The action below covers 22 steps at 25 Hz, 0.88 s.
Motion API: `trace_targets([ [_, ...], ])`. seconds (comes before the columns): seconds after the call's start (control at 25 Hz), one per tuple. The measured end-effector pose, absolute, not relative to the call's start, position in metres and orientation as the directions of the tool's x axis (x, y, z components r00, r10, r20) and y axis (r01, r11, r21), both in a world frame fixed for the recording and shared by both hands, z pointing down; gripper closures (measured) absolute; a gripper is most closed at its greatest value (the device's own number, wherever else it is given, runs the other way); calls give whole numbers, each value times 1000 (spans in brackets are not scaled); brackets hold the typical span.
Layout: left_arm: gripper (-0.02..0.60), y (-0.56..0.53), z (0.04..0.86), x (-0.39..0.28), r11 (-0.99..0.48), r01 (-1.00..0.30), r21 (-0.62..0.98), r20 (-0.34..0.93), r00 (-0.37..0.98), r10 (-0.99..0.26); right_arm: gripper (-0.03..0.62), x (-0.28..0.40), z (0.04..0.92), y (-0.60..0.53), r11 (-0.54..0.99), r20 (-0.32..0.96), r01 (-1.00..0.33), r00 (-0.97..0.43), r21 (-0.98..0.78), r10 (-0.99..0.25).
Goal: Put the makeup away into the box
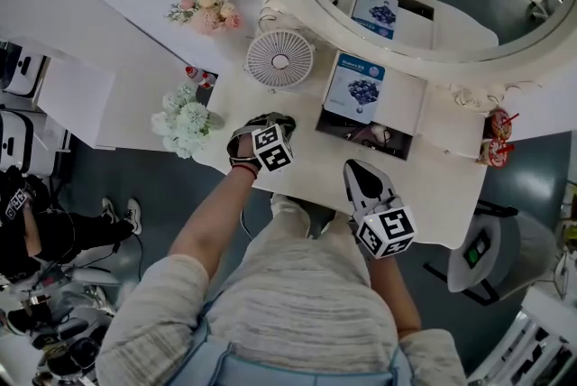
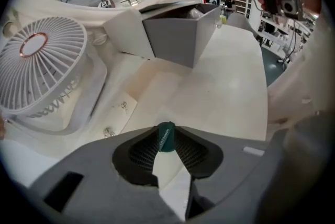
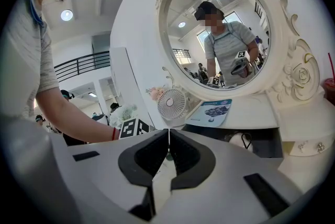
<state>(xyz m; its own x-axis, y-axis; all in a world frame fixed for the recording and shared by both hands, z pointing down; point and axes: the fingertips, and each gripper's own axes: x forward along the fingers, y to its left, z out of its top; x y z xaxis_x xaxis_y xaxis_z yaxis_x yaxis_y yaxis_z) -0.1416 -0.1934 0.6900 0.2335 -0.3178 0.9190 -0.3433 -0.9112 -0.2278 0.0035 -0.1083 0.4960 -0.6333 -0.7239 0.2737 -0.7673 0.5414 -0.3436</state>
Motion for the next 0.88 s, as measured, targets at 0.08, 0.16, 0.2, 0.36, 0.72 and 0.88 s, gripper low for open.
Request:
trace_targets([
  [0.08,495,-195,696,-142,-915,-334,-227,926,216,-309,583,4,497,-108,539,275,-768,-632,-345,-724],
  [0.16,495,-197,700,-142,-917,-327,-227,932,201,-303,583,3,499,-108,539,278,-768,-633,-346,-723],
  [0.2,495,-197,703,-142,-918,-322,-229,935,191,-300,583,3,499,-108,540,279,-767,-634,-347,-722],
  [0.36,495,-198,713,-145,-923,-311,-227,947,151,-284,583,4,500,-107,538,282,-768,-633,-348,-721],
  [0.72,495,-202,728,-145,-925,-325,-198,960,127,-250,583,18,504,-102,514,296,-784,-612,-348,-734],
  [0.88,518,-200,730,-144,-926,-329,-186,961,138,-242,583,21,503,-102,511,296,-787,-608,-345,-737],
])
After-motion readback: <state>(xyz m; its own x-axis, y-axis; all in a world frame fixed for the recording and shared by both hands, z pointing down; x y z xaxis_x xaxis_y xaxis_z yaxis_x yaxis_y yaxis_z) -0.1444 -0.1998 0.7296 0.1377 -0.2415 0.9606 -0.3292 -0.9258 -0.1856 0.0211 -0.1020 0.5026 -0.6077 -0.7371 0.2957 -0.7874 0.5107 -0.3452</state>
